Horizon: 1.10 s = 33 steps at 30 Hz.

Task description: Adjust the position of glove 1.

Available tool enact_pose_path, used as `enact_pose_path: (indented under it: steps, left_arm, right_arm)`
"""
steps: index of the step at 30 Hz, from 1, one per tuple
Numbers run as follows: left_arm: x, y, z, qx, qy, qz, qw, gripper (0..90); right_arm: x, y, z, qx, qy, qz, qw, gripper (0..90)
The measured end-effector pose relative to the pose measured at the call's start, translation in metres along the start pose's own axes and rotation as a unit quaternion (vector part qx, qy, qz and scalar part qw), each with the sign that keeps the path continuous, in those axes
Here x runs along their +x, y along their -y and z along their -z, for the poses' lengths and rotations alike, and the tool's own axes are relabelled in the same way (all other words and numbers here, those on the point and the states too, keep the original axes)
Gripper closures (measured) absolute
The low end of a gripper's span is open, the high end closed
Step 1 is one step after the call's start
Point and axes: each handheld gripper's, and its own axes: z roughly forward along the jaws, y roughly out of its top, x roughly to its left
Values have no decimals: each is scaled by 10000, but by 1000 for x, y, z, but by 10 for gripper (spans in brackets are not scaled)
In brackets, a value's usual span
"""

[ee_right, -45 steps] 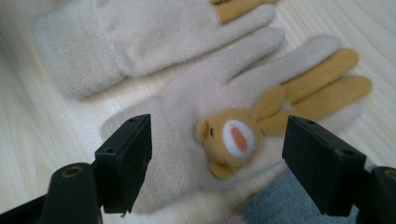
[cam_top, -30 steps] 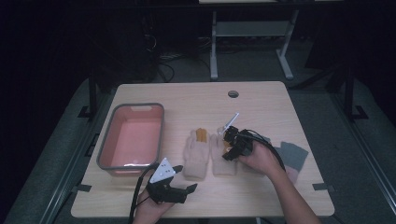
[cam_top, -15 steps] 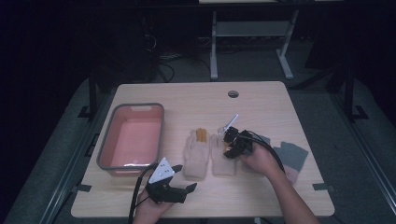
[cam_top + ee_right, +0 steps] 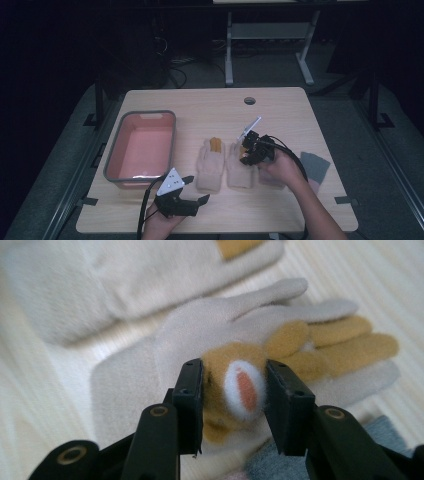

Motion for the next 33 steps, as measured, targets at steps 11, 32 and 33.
enact_pose_path:
  steps: [11, 32, 33]
  left_arm:
    - [0, 0, 1, -63, -25, 63, 10000, 186]
    - [3, 0, 6, -77, -72, 108, 9999, 186]
    - [3, 0, 7, -69, -76, 95, 9999, 186]
  right_arm:
    - [15, -21, 27, -268, 43, 242, 9993, 625]
    - [43, -72, -1, -309, -297, 525, 9977, 626]
    - [43, -72, -1, -309, -297, 525, 9977, 626]
